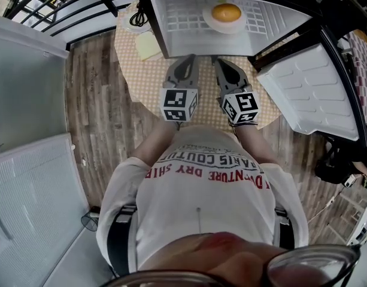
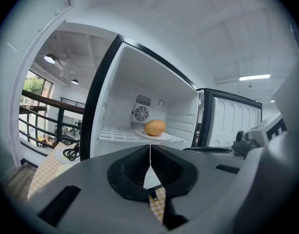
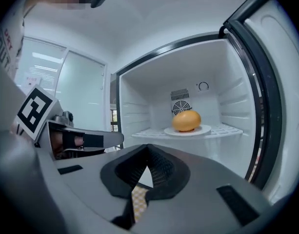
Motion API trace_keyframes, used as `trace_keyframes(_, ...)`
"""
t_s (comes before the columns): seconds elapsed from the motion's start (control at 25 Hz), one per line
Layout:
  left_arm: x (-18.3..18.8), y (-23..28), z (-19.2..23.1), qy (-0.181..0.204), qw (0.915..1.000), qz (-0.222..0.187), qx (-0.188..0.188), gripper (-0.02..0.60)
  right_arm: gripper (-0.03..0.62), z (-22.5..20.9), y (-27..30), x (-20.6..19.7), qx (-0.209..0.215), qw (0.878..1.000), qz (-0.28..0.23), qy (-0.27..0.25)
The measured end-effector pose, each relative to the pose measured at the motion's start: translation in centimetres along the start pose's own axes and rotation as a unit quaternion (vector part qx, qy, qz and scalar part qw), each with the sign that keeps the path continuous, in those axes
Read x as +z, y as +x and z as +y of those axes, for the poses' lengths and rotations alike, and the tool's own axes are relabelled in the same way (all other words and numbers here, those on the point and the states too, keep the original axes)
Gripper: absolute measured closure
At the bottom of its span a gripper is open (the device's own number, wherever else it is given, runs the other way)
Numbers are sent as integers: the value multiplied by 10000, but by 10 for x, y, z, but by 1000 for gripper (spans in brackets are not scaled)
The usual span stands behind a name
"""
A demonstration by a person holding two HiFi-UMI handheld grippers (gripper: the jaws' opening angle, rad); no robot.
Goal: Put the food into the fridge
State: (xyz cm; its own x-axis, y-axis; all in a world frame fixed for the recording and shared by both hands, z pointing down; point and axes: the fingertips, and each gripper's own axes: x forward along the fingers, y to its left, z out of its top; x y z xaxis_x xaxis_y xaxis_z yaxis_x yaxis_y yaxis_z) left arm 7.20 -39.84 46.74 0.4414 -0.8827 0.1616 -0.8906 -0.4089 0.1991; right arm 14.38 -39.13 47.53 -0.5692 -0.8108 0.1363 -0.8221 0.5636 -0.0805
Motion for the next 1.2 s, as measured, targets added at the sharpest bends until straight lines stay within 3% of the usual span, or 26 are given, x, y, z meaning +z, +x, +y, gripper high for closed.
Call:
trace_keyframes(0.28, -5, -4, -6, -5, 10000, 33, -77, 554, 569, 2, 0, -9, 65, 9984, 78, 558)
trace_keyframes(0.6, -2, -8, -2, -10, 10000, -21, -17, 554, 569, 3, 0, 1, 39, 9996, 42, 286)
trace_keyframes(1.2, -3, -6, -4, 6, 10000, -17, 34, 554, 569, -3, -2, 1, -47, 9997, 45, 254)
